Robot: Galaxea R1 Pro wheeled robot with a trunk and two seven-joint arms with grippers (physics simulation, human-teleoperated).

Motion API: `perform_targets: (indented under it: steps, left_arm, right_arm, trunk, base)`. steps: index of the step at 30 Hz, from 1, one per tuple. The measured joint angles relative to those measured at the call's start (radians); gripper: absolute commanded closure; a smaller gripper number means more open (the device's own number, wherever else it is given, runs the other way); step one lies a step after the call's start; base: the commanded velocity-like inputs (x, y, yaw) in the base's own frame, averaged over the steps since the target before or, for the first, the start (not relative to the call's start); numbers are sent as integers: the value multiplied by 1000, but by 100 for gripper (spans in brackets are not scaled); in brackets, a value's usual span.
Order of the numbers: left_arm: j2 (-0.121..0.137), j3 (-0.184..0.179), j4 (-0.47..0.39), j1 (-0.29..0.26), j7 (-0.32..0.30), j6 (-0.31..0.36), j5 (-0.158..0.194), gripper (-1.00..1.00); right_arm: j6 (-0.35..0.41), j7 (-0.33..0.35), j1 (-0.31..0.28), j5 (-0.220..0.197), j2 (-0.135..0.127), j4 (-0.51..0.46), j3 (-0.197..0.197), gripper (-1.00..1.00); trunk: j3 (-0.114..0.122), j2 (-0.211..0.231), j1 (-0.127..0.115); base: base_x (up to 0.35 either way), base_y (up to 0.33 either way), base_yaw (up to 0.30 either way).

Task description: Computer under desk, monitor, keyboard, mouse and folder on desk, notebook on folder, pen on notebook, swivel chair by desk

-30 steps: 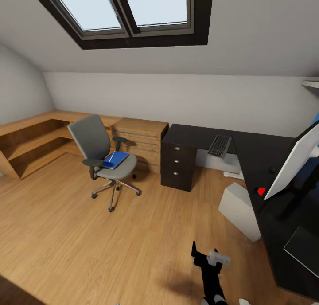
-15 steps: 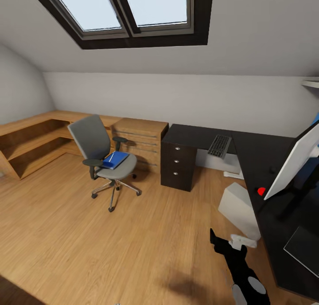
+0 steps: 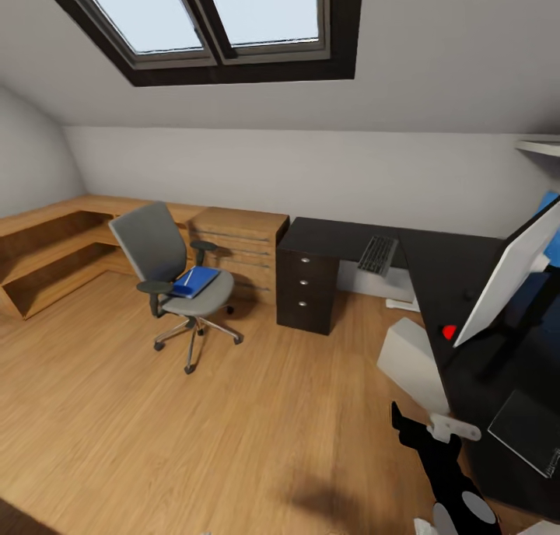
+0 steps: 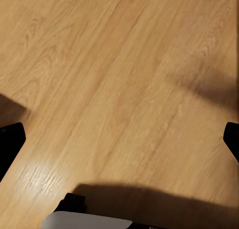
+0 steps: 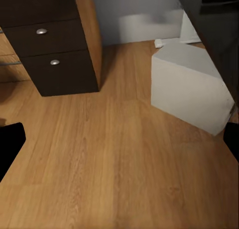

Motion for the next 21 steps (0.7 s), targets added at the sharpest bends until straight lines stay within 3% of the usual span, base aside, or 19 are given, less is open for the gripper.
perform_targets:
  steps: [10,21]
  left_arm:
    - [0,-1,0,0,0,0,0,-100]
    - [-2,-3,0,0,0,-54,0,-100]
  right_arm:
    - [-2,3,1,1,-7,3,-6,-100]
    - [-4,7,0,1,-21,4,-8,-100]
  trunk:
    - [0,0,0]
    - [4,0,0]
  base:
    - [0,-54,-262]
    - [0,-303,-269]
